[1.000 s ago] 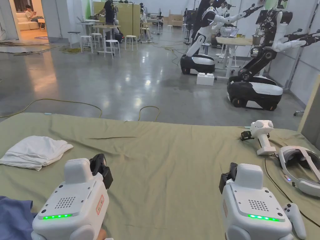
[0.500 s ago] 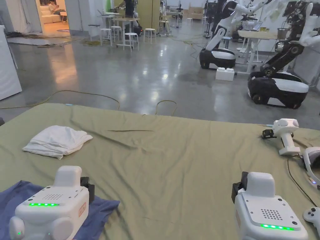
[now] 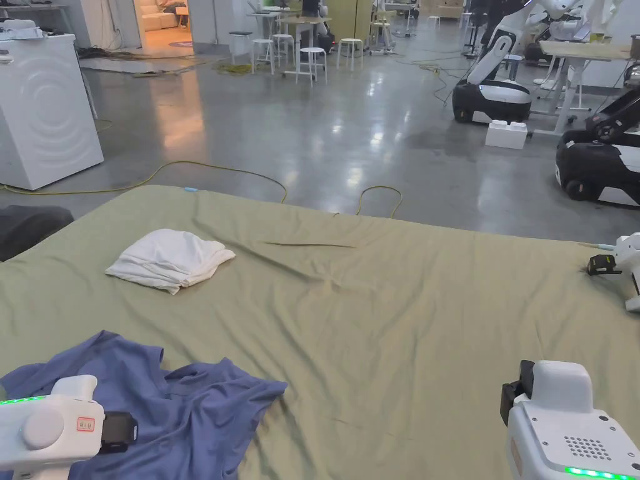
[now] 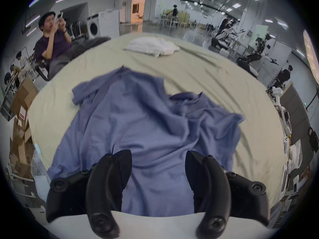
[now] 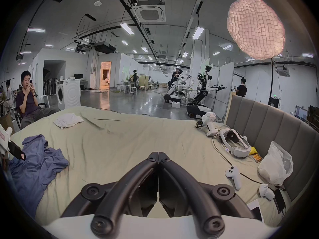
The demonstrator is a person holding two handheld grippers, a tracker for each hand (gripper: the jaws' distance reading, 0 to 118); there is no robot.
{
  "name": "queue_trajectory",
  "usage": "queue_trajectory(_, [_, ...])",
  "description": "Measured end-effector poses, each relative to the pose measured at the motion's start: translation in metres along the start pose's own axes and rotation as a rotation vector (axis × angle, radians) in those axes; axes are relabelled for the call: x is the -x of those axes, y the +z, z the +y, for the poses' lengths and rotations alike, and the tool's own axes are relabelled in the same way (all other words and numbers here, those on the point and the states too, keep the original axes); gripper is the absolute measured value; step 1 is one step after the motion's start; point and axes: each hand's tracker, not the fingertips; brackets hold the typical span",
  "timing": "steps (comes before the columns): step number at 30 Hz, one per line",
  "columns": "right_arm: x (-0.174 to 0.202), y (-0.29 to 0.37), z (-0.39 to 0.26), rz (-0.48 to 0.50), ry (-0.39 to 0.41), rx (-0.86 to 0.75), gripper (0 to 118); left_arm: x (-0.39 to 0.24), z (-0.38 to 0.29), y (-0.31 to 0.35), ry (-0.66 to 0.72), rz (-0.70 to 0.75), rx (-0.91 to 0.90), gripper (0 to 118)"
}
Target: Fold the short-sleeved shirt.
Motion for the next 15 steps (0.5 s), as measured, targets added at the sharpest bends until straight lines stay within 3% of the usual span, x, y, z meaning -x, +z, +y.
queue_trajectory(6, [-0.001, 0.0, -0.006, -0.003, 0.024, 0.018, 0, 0.004, -0.016, -0.047, -0.042, 0.028, 0.166, 71])
queue_trajectory(10, [-0.004, 0.001, -0.009, -0.011, 0.029, 0.031, 0, -0.007, -0.022, -0.041, -0.064, 0.068, 0.073, 65])
queue_trajectory(11, [-0.005, 0.001, -0.01, -0.013, 0.028, 0.032, 0, -0.012, -0.025, -0.04, -0.083, 0.075, 0.057, 59])
queue_trajectory(13, [-0.005, 0.0, -0.011, -0.015, 0.027, 0.035, 0, -0.019, -0.031, -0.038, -0.119, 0.044, 0.011, 18])
queue_trajectory(14, [-0.005, 0.0, -0.011, -0.016, 0.028, 0.038, 0, -0.015, -0.031, -0.042, -0.12, 0.068, 0.008, 8])
queue_trajectory(15, [-0.006, 0.0, -0.012, -0.015, 0.028, 0.042, 0, -0.016, -0.032, -0.044, -0.118, 0.092, 0.007, 6])
